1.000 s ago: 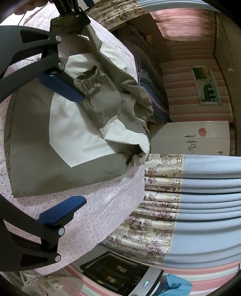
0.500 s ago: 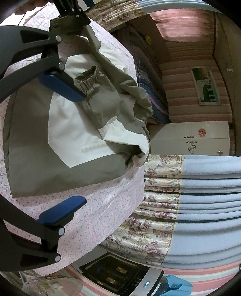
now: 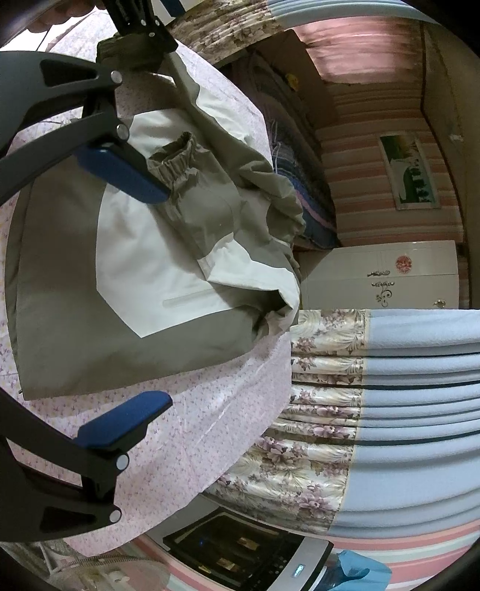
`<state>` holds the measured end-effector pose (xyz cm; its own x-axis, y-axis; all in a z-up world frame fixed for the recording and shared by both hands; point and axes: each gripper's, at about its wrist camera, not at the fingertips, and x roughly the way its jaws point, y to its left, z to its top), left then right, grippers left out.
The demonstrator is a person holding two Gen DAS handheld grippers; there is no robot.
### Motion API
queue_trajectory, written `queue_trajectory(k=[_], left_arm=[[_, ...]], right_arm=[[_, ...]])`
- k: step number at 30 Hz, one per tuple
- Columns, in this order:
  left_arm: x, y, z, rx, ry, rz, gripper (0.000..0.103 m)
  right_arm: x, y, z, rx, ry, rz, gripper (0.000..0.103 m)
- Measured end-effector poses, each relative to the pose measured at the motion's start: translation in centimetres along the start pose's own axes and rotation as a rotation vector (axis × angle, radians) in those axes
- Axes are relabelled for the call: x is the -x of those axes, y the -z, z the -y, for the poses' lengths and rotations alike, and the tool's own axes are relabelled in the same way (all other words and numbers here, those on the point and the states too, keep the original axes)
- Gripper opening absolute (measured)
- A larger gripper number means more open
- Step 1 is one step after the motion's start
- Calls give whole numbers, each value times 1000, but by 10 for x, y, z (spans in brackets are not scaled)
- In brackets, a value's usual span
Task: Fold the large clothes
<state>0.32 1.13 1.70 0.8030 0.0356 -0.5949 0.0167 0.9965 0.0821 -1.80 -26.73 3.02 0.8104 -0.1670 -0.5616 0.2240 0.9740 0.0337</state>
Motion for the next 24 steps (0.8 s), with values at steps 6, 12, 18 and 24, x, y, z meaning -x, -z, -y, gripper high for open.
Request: queue_trajectory(k=[6,12,18,24], left_arm=[[-1,1,-1,1,-1,-2,100],[-2,1,-2,4,3,-3,100],[-9,1,-2,1,-8,-15,100],[-12,0,-2,-14,8,-26,100]], right_arm=[[-2,0,-1,3,2,1,101],[-5,0,-3,7,1,2,101],[-7,-1,-2,13,-29,4,101],[-9,1,-3,42,-67,2,101]])
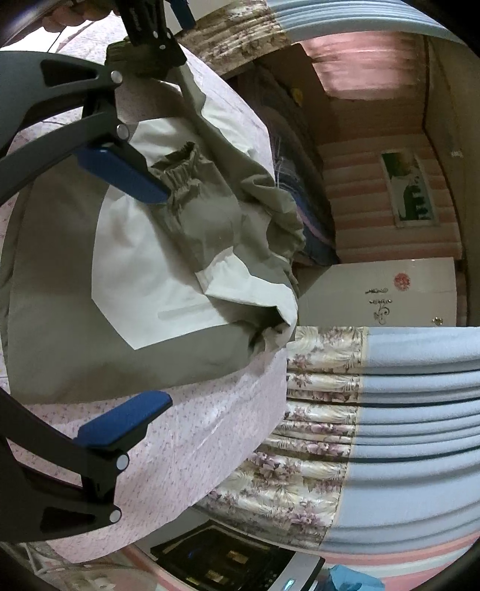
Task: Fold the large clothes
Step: 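Lower the right gripper onto the jacket sleeve cuff and close on it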
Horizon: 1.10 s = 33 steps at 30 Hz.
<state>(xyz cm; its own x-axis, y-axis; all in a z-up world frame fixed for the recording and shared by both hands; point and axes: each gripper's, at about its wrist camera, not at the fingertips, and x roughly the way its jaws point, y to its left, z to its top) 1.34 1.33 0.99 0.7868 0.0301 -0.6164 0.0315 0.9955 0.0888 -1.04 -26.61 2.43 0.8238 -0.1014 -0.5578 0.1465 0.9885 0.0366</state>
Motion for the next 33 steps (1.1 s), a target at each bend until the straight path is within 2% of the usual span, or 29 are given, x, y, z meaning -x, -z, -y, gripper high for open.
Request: queue_trajectory(k=[4,10,17,22,28,31,33], left_arm=[[-3,0,0,-1,25,-14,100],[-8,-5,1,-30,14,-1,100],[-24,-17,-6,-12,31,-10,100],[-40,-29,-5,-82,20,-21,100],[-75,-24,-7,-106,76,-90,100],[-81,-23,-11,-100,39,-84,100],[-84,-23,-17,-86,45,-90,100]], right_arm=[[-4,-1,-3,38,37,-23,101],[-14,-5,-2,46,19,-46,101],[-28,-20,-4,58,-34,-67,101],[-40,-33,-16,121,-25,-72,101],[-64,-26,-35,117,-88,-121,101],[-72,-26,-45,133,-98,-130,101],[-76,-26,-51,140,-108,-138,101]])
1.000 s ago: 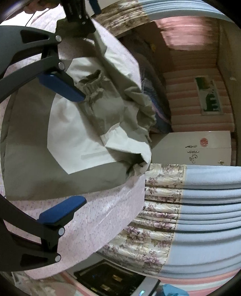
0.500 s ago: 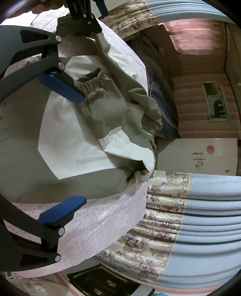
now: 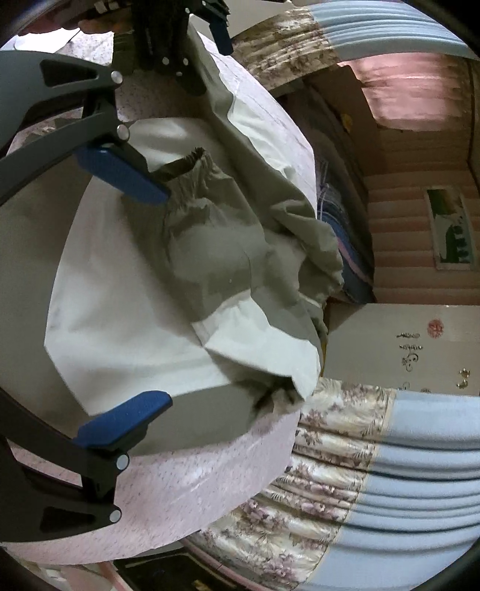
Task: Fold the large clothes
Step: 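Lower the right gripper onto the jacket sleeve cuff and close on it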
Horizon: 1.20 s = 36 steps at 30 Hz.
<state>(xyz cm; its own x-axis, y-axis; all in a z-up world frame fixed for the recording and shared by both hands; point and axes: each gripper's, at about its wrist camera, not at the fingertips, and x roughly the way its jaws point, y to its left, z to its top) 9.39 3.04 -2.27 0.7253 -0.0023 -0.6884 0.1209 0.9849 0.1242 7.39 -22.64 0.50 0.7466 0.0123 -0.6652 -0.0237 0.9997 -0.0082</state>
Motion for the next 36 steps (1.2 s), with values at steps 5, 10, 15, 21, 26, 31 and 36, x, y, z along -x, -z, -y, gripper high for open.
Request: queue_trajectory(k=[5,10,15,21,26,31,36], left_arm=[[-2,3,-14,36,38,2,100],[-6,4,-24,39,28,1,100],[-11,8,-32,55,18,14,100],[-13,15,-32,36,14,11,100],[-22,26,-40,38,-5,-31,100],[-25,33,-57,44,-41,-51,97],[-36,45,-76,50,-60,-108,57]], right_arm=[[-13,-3,-6,12,-30,-23,98],[-25,-4,-6,-7,-60,-53,98],[-35,-3,-1,-28,-55,-52,98],[-39,0,-1,-11,-59,-50,97],[-45,5,-9,18,-90,-82,81],[-44,6,-7,8,-96,-83,81],[-44,8,-24,47,-115,-92,75]])
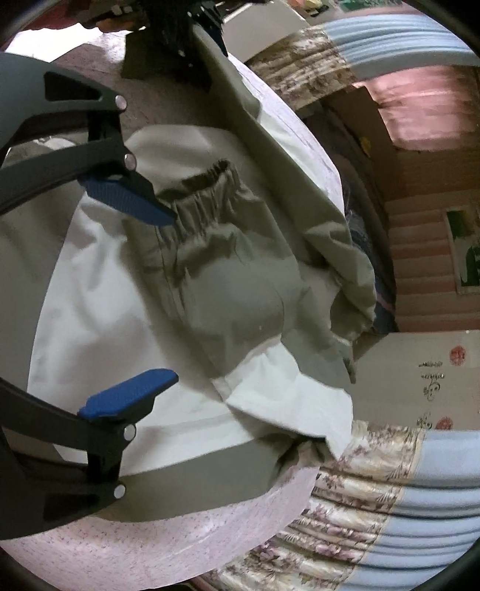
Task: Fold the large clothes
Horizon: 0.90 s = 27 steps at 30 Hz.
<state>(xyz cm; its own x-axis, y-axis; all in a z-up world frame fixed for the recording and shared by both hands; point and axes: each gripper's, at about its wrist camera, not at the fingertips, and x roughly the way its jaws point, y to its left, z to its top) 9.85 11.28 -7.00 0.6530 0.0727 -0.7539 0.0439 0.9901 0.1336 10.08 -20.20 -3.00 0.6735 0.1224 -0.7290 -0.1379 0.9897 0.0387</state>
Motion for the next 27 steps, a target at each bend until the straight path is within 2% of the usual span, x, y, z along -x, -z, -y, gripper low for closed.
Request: queue_trajectory(k=[2,4,6,9,10,16,19,20,23,27], left_arm=[[-5,2,-9,16,10,-27,46],[-8,2,-16,30,24,-35,40],[-11,1,-23,39,41,-45,31],[-14,-1,-30,54,62,-53,26],[-14,-1,-32,58,70,-54,25],[-16,-2,-42,76,83,-49,21],[-18,-5,-44,76,79,-47,20],[-19,-5,-44,75,79,-48,20],[-21,-9,-43,60,61,-46,19],[-23,-17,-43,38,6,-41,18]], right_arm=[[-4,0,-8,10,-11,-13,72],[-8,-1,-13,14,-17,-21,70],[-13,-3,-18,21,-28,-36,61],[-19,-5,-25,24,-40,-54,53],[-21,-6,-27,29,-42,-58,50],[-33,-10,-33,56,-33,-73,49],[-43,-11,-31,60,-10,-99,36],[-45,-12,-29,52,-15,-101,35],[-44,-13,-23,38,-12,-95,29],[-31,-20,-8,39,59,-54,27]])
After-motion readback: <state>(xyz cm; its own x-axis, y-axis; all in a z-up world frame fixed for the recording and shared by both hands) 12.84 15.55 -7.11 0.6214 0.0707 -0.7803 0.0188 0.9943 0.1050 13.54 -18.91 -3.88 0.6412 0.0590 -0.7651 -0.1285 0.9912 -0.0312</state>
